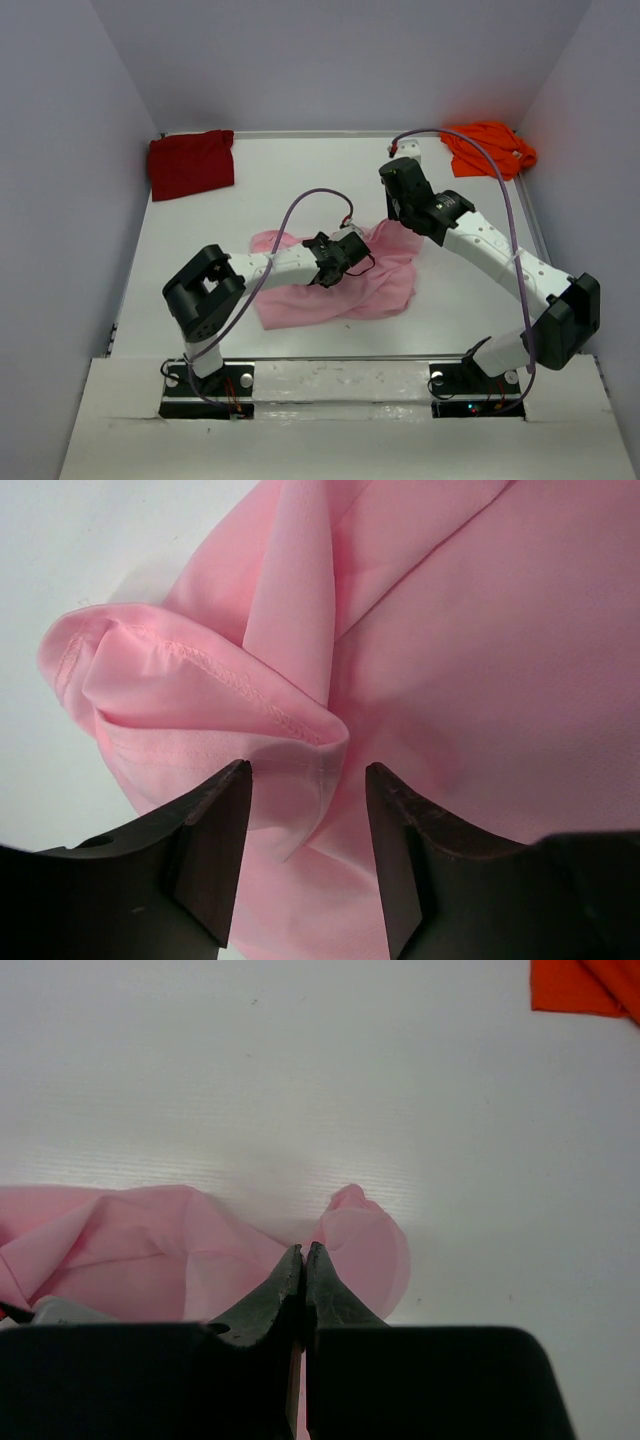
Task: Fold and stack the t-shirts
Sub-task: Flatten the tshirt out
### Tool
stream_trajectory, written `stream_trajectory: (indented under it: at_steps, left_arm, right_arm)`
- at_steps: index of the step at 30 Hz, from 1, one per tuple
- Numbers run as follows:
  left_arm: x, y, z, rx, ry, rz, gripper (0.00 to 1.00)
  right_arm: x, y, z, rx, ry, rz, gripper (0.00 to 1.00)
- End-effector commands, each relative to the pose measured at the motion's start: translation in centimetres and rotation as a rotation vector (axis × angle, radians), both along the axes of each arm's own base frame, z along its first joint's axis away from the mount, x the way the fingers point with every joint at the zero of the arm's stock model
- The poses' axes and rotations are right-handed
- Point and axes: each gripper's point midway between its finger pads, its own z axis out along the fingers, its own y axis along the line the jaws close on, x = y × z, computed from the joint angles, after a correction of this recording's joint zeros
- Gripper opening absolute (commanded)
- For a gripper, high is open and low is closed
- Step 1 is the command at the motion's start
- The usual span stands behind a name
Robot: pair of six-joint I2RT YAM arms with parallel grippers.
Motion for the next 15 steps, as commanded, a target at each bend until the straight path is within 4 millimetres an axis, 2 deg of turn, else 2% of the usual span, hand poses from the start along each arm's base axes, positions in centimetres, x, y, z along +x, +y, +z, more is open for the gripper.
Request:
stream_trajectory:
  at_steps: [1,4,6,9,11,15]
  left_arm:
    - [0.7,-0.8,0.2,0.000,-0.016,-0.009,0.58]
    - [0.6,-0.8,-0.3,0.003,-0.001,-0.019,0.47]
    - [0.6,-0.6,-0.6,0.018,-0.002,-0.017,0.46]
    - [0.7,-0.5,-0.8,0.019,-0.008,-0.009,0.49]
    - [0.8,-0.6,-0.8,0.016,-0.010,-0.009,0.46]
    - [0.9,-0.4,-1.1,0.019,0.002,-0.011,0.19]
  right_arm:
    - [0.1,0.3,2.7,0.052,-0.081,0.002,0.00]
    - [0.1,0.2,3.2,0.058,-0.090,0.003,0.00]
    - [0.0,0.2,3.4,0.061,-0.096,0.004,0.00]
    - [0.1,0.3,4.0,0.070,-0.107,0.008,0.00]
    - [0.0,0.3,4.1,0.073,-0.109,0.010,0.00]
    - [0.0,0.4,4.2,0.077,-0.109,0.016,0.00]
